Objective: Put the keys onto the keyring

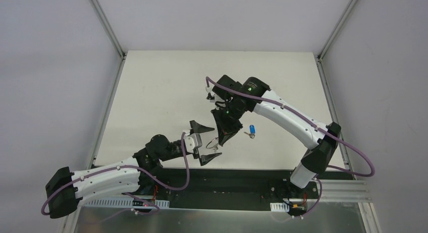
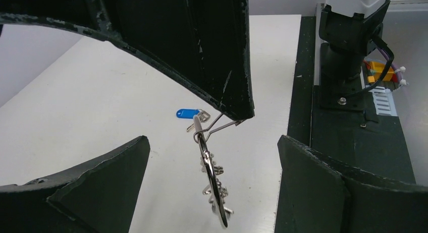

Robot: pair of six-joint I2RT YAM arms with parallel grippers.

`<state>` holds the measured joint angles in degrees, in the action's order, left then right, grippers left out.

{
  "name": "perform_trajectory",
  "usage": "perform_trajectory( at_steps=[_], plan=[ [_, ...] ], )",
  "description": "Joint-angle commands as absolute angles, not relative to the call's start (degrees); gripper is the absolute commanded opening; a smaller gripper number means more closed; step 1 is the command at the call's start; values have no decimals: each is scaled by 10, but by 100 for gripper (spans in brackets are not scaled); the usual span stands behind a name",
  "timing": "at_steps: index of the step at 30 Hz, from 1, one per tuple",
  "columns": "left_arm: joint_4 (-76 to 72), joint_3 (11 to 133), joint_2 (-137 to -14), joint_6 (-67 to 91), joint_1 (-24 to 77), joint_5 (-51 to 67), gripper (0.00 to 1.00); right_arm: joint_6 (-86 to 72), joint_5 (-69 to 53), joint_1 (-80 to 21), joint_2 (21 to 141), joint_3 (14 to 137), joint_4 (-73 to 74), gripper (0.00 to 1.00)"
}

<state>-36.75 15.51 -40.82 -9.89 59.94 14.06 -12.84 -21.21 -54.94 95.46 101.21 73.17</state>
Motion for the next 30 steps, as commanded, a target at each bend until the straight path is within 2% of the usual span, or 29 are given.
perform_trajectory(
  at_steps=[1,8,11,26,27,29,30],
  plan=[
    [-369,189,-410,-106,599,171,98,-139,-234,-558,960,1048,749,0],
    [-357,198,-415,-121,599,189,57,-140,-238,-563,967,1054,751,0],
    [-356,200,-418,-125,599,192,43,-139,-238,-564,970,1059,753,0],
    [-365,198,-397,-121,600,203,22,-141,-244,-565,988,1072,758,0],
    [-365,199,-396,-119,600,205,19,-141,-245,-566,988,1071,758,0],
    [-366,199,-394,-115,600,208,2,-141,-245,-567,989,1072,757,0],
    [-366,199,-392,-113,601,210,0,-141,-245,-567,988,1071,757,0]
  ],
)
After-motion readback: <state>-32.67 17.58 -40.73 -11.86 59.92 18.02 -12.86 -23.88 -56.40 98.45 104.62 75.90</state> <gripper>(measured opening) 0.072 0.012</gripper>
